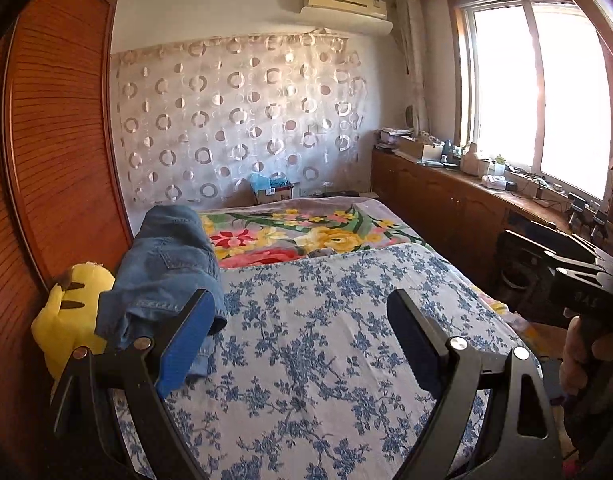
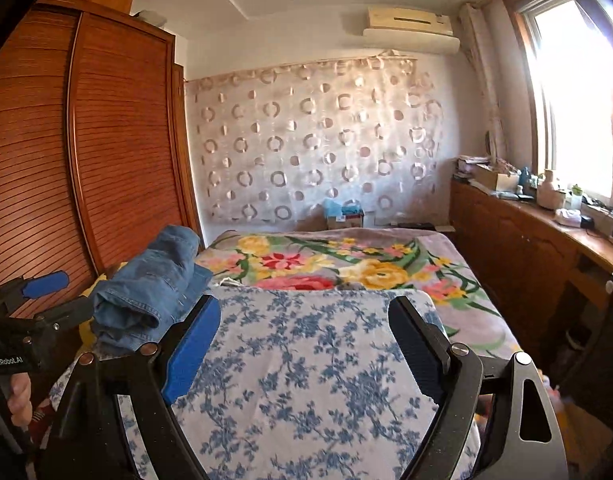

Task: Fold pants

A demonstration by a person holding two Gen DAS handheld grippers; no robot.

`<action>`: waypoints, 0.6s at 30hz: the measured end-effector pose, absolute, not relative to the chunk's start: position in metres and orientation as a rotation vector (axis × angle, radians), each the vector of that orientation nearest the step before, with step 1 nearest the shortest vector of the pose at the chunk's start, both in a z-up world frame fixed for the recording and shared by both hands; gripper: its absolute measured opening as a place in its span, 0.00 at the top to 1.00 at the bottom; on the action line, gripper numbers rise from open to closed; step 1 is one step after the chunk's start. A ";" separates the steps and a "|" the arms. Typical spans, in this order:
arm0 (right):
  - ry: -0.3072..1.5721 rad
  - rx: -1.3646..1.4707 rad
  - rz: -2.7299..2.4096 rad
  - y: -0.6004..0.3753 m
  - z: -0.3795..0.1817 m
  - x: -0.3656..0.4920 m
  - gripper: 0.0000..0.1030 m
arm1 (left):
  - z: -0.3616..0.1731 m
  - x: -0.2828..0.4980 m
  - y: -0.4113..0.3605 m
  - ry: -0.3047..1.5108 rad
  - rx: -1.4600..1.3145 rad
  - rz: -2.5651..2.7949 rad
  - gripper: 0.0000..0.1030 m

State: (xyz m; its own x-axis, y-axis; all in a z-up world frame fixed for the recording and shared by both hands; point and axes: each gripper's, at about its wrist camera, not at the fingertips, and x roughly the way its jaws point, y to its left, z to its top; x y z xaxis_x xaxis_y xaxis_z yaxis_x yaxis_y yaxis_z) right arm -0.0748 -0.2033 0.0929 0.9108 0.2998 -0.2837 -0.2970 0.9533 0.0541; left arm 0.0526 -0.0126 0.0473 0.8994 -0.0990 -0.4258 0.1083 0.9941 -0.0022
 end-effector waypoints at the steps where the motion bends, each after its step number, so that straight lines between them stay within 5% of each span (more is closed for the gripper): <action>1: 0.294 0.010 0.306 -0.205 0.092 -0.077 0.15 | 0.046 0.051 -0.013 0.441 0.020 -0.107 0.14; 18: 0.313 0.005 0.297 -0.200 0.090 -0.103 0.15 | 0.036 0.045 -0.007 0.455 0.000 -0.090 0.14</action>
